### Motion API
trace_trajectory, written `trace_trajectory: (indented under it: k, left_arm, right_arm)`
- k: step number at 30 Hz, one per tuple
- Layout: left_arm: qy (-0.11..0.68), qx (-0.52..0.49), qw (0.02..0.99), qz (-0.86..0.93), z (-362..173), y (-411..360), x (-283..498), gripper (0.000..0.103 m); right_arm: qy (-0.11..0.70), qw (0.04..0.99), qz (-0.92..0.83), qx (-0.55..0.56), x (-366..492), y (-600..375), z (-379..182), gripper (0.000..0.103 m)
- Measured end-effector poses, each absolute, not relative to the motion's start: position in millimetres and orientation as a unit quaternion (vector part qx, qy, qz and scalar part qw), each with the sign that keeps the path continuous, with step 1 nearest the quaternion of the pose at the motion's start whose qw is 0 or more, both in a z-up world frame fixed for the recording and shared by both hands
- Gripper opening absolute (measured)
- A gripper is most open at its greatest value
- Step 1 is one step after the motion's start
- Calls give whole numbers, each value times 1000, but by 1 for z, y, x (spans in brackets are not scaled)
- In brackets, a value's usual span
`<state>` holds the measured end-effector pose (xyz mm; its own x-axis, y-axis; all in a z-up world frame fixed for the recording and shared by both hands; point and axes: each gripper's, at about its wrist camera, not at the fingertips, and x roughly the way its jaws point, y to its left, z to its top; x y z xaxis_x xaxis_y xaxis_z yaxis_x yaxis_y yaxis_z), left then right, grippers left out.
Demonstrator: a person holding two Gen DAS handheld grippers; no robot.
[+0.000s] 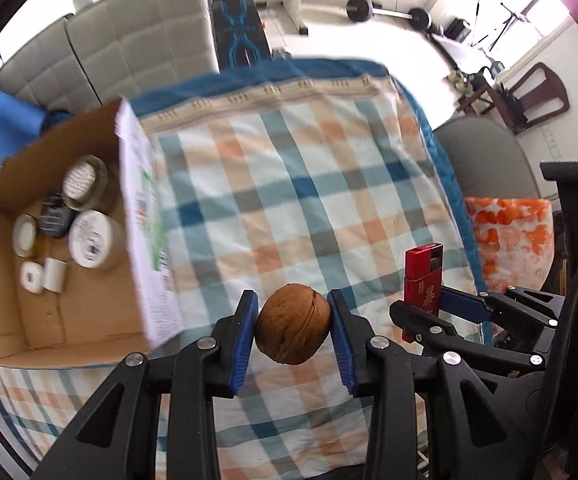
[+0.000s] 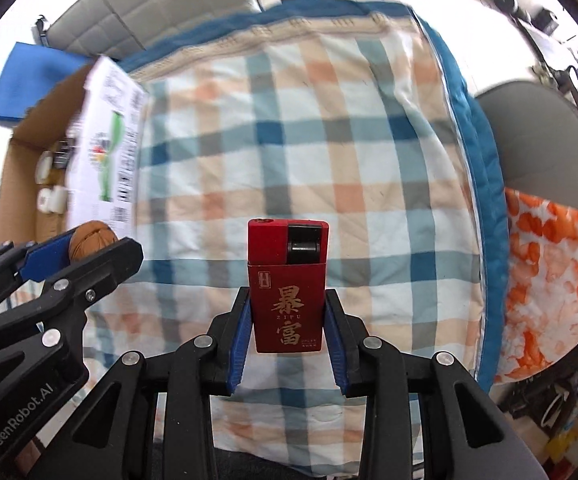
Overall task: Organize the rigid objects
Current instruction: 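Carry the walnut with left tool while right tool carries the red box over the box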
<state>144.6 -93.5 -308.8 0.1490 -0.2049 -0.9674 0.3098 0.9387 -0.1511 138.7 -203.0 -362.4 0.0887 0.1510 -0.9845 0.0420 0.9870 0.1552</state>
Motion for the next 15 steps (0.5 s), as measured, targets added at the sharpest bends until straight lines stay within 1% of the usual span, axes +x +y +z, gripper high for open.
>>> trace_trajectory:
  k: [3,7,12,15]
  left_arm:
    - [612,33,774,-160,-287,-61,146,33]
    - [600,22,788,-137,-271,-17,144,33]
    - [593,-3,799,-102,-268,41,142,33]
    - [598,-25,796,-88,-271,74,146,33]
  right_arm:
    - [656,749,62,68,140,-180,-329,36]
    - [640,760,94,62,144,-139,-307,36]
    - [634,761,131,47,154,-79,-295,36]
    - [637,755,150,44,165,-41,-297,36]
